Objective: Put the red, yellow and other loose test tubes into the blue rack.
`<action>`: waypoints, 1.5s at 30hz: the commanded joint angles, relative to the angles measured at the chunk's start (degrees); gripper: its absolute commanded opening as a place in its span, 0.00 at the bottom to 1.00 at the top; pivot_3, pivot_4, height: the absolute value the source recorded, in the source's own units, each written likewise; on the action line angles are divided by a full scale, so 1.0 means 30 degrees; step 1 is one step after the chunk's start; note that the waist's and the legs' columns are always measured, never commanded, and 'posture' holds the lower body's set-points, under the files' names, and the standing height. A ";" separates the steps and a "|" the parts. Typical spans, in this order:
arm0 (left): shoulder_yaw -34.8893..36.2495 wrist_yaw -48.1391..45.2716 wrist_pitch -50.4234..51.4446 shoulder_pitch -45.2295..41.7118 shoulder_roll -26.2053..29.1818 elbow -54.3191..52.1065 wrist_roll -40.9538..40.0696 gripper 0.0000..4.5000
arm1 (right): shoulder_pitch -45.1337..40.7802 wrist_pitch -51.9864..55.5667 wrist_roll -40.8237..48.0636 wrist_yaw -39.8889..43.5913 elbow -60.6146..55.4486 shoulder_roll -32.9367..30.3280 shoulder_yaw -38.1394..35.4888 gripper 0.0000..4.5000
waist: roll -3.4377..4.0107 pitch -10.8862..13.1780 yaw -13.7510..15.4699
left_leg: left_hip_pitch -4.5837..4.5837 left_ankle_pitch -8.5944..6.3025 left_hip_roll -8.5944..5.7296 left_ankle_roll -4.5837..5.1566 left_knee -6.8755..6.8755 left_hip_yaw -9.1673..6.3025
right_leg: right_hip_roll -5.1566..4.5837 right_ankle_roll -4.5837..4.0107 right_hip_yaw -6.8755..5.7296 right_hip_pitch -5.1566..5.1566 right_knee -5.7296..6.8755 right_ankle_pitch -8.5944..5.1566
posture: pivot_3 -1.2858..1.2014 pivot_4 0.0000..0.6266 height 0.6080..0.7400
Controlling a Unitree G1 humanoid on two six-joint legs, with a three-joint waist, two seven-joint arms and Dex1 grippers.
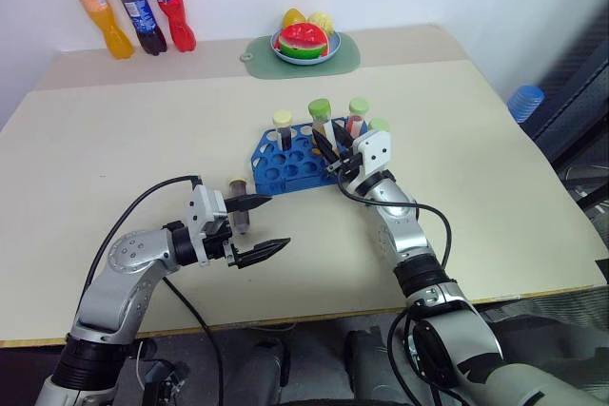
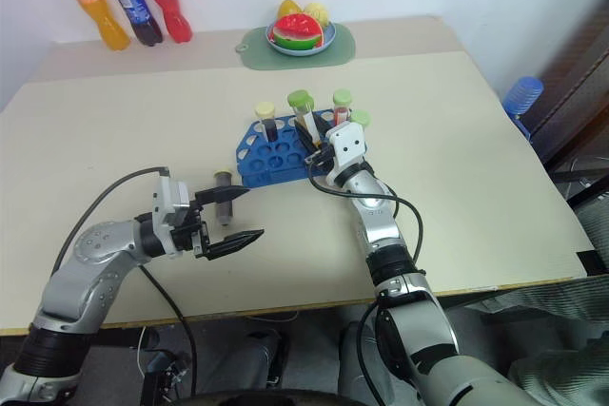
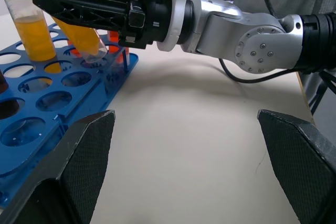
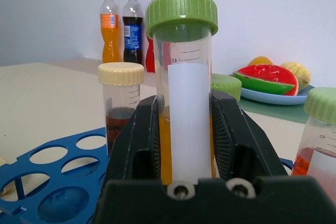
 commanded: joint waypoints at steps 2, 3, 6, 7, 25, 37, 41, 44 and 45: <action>0.0156 0.0257 -0.0101 0.0161 -0.0212 -0.0577 -0.0277 1.00 | 0.0385 -0.1058 -0.1023 -0.0780 0.1935 0.1442 0.0797 0.19 | 0.0003 -0.0023 -0.0025 | 0.0010 0.0000 0.0003 0.0001 -0.0005 0.0001 | 0.0003 -0.0001 0.0000 0.0005 0.0000 -0.0001 | 0.52 0.24 1.00; 0.0148 0.0307 -0.0100 0.0193 -0.0284 -0.0582 -0.0312 1.00 | 0.0473 -0.1221 -0.1015 -0.0745 0.2110 0.1675 0.0843 0.19 | 0.0004 -0.0027 -0.0070 | 0.0021 -0.0001 0.0006 0.0000 -0.0011 0.0002 | 0.0006 -0.0003 0.0000 0.0009 0.0000 -0.0001 | 0.52 0.24 1.00; 0.0324 0.0464 -0.0059 0.0267 -0.0483 -0.0521 -0.0504 1.00 | 0.0612 -0.1371 -0.0698 -0.0301 0.1813 0.1831 0.0639 0.19 | 0.0008 -0.0031 -0.0264 | 0.0026 0.0000 0.0021 -0.0011 -0.0020 0.0003 | 0.0023 -0.0007 0.0000 0.0006 0.0003 -0.0003 | 0.52 0.24 1.00; 0.0389 0.0532 -0.0095 0.0268 -0.0554 -0.0451 -0.0534 1.00 | 0.0686 -0.1325 -0.0581 -0.0143 0.1585 0.1824 0.0591 0.19 | 0.0010 -0.0031 -0.0333 | 0.0026 -0.0001 0.0021 -0.0013 -0.0021 -0.0001 | 0.0024 -0.0008 0.0001 0.0007 0.0002 -0.0004 | 0.52 0.24 1.00; 0.0493 0.1134 -0.0288 -0.0315 -0.1295 0.0442 -0.0397 1.00 | 0.1517 -0.1072 -0.0146 0.0456 0.1046 0.1360 0.0082 0.19 | 0.0015 -0.0041 -0.0356 | 0.0025 -0.0011 0.0021 -0.0030 -0.0020 -0.0007 | 0.0030 -0.0015 -0.0001 0.0009 -0.0001 -0.0008 | 0.52 0.24 1.00; 0.0604 0.1425 0.0002 -0.0347 -0.1539 0.0351 -0.0745 1.00 | 0.1597 -0.2346 -0.1041 -0.0030 0.0181 0.0298 0.0126 0.99 | 0.0029 -0.0032 -0.0402 | 0.0003 -0.0009 0.0028 -0.0035 -0.0015 0.0003 | 0.0036 -0.0015 0.0002 -0.0017 0.0004 -0.0008 | 0.52 0.24 1.00; 0.1145 0.2320 0.1221 -0.0130 -0.1665 -0.0101 -0.1562 1.00 | 0.3183 0.0207 -0.0542 0.1680 -0.3820 -0.0974 0.0844 0.99 | 0.0029 -0.0032 -0.0371 | -0.0001 -0.0012 0.0028 -0.0029 -0.0015 -0.0004 | 0.0036 -0.0016 0.0002 -0.0017 0.0003 -0.0009 | 0.52 0.24 1.00; 0.2091 0.5029 0.3208 0.0283 -0.1938 -0.1387 -0.2255 1.00 | 0.5323 0.3305 0.0227 0.3085 -0.8090 -0.2653 0.1064 0.99 | 0.0029 -0.0031 -0.0318 | -0.0006 -0.0031 0.0028 0.0003 -0.0007 -0.0004 | 0.0035 -0.0015 0.0002 -0.0016 -0.0001 -0.0009 | 0.52 0.24 1.00; 0.2487 0.6250 0.4028 0.0385 -0.2112 -0.1935 -0.2481 1.00 | 0.6005 0.4211 0.0466 0.3423 -0.9389 -0.3251 0.1022 0.99 | 0.0029 -0.0031 -0.0280 | -0.0009 -0.0039 0.0028 0.0014 -0.0008 -0.0007 | 0.0034 -0.0014 0.0002 -0.0016 -0.0002 -0.0009 | 0.52 0.24 1.00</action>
